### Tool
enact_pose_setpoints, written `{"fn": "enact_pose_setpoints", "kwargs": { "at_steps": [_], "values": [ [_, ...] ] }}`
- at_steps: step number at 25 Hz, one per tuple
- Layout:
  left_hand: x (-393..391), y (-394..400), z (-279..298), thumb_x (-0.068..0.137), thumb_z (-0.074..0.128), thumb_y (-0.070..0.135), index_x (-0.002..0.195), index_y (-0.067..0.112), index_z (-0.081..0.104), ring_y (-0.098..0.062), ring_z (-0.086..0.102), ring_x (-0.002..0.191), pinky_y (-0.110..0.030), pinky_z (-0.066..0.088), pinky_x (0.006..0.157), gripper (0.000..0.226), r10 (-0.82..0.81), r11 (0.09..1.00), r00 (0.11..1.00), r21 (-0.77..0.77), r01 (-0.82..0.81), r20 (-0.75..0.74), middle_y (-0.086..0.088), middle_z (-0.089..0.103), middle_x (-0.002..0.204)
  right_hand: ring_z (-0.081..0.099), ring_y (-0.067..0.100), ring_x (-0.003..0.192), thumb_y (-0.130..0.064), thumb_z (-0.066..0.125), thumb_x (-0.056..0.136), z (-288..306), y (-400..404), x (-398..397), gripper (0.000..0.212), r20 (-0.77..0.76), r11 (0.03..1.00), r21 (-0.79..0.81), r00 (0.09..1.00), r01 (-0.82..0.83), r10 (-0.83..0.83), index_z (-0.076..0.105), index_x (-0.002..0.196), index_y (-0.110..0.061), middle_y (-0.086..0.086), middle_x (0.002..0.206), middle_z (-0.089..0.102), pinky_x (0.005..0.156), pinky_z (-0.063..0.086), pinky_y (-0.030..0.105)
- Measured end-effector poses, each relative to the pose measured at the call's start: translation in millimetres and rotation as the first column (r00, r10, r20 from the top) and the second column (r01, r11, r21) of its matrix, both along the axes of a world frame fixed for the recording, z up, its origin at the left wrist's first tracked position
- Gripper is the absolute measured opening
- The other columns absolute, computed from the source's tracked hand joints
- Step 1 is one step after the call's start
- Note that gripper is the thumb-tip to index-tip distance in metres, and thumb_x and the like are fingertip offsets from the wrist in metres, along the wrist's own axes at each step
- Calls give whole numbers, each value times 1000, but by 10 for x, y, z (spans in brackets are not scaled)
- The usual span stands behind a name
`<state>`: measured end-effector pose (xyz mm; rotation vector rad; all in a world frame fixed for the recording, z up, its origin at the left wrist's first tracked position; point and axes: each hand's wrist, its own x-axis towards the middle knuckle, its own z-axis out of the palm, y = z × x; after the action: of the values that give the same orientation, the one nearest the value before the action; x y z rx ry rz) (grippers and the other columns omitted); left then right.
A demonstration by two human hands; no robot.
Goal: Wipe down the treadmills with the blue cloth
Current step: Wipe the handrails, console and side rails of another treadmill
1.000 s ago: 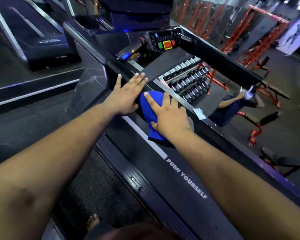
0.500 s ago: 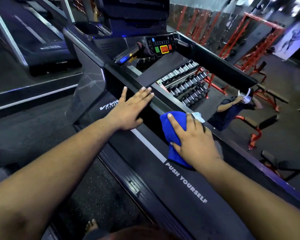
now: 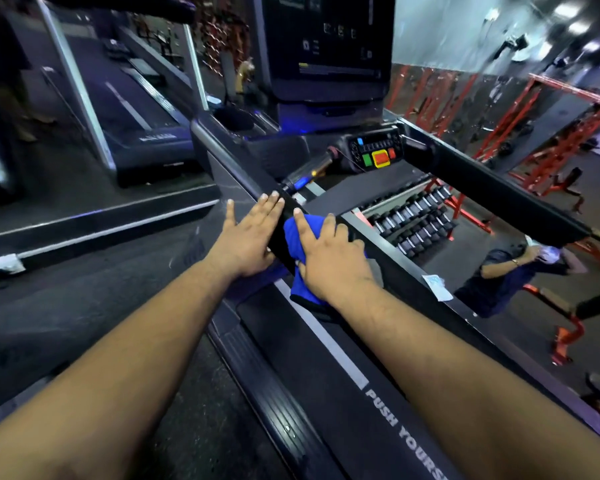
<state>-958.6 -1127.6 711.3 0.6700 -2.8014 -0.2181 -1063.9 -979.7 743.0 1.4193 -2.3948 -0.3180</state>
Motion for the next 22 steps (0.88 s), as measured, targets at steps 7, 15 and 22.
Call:
{"fn": "enact_pose_setpoints", "kwargs": {
  "at_steps": [7,15,22],
  "values": [
    [226,-598,26,85,65,28,158,22,-7,-11,-9,153,-67,-7,116,102,10,999,994,37,-14,107,5,-13,166,-10,28,152,-50,57,89,305,-391,-198,99,370,975,145,923,-167,103,-19,151,-42,9,164,-18,116,25,61],
    [157,-956,41,85,60,23,157,22,-9,-8,-10,152,-64,-8,117,100,-28,994,999,103,25,31,7,-14,166,-4,29,153,-51,44,96,247,-1188,-168,85,298,995,64,953,-81,59,-15,155,-33,11,165,-9,118,9,63],
    [254,-1360,53,85,61,24,158,24,-9,-8,-11,152,-63,-10,115,101,29,993,997,110,-36,70,9,-16,165,-22,24,150,-68,52,85,313,-1132,-275,107,310,951,210,938,-226,155,-23,152,-33,8,161,-29,119,0,62]
  ]
}}
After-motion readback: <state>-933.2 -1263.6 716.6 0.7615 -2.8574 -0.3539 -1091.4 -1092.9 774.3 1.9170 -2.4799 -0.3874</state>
